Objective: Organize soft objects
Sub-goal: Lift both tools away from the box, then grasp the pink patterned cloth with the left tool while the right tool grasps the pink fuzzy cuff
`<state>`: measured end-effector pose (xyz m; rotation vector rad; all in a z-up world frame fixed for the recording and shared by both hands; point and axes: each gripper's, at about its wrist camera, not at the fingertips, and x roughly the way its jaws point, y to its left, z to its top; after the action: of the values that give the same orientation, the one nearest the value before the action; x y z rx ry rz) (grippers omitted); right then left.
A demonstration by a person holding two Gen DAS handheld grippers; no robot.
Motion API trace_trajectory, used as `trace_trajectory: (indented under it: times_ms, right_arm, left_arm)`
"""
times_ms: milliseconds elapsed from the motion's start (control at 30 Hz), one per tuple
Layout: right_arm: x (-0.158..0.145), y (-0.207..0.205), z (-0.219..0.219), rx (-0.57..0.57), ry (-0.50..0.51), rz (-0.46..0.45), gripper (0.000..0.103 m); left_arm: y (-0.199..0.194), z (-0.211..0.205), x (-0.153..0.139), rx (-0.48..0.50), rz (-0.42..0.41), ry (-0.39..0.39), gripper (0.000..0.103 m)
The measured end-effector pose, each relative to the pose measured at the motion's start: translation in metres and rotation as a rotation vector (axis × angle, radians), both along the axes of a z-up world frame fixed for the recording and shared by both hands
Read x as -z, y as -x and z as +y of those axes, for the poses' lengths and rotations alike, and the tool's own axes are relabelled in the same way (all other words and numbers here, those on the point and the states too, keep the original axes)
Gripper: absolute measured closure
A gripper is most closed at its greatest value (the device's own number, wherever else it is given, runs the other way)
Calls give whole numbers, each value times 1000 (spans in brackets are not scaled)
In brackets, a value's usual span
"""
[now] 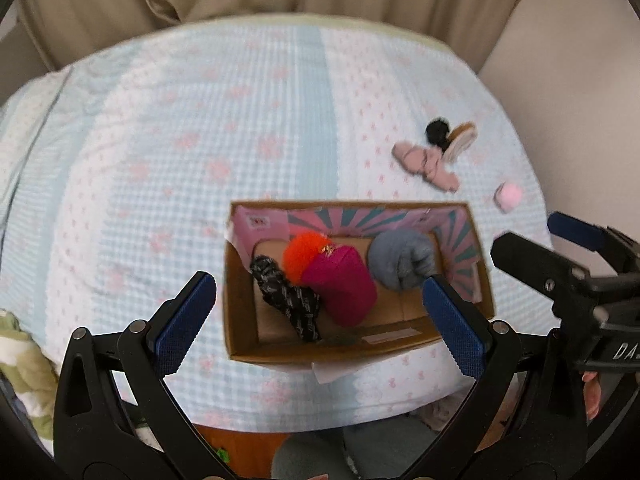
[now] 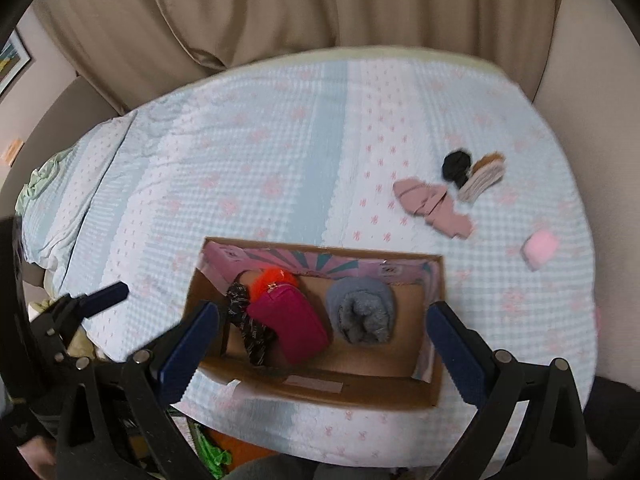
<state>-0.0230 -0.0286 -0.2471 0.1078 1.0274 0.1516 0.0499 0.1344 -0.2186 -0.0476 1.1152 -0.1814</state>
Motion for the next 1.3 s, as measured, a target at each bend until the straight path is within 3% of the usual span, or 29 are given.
trace_trajectory:
  times_ms: [333,633,967,1300]
  right_arm:
    - [-83,58,-13,91,89,-238,0]
    - [-115,90,-52,188,84,-329,0]
    - [-108,78,-123,277,79,-323,0]
    - [-71,14,-217,358,66,-225,0]
  left_arm:
    - [37,5,-83,-9,-189,-10,0]
    - [47,-6,-122,-10,-280,24,0]
    - [-1,-72,-116,34,-252,42,0]
    - [-91,-159,-73,31,-124,54,0]
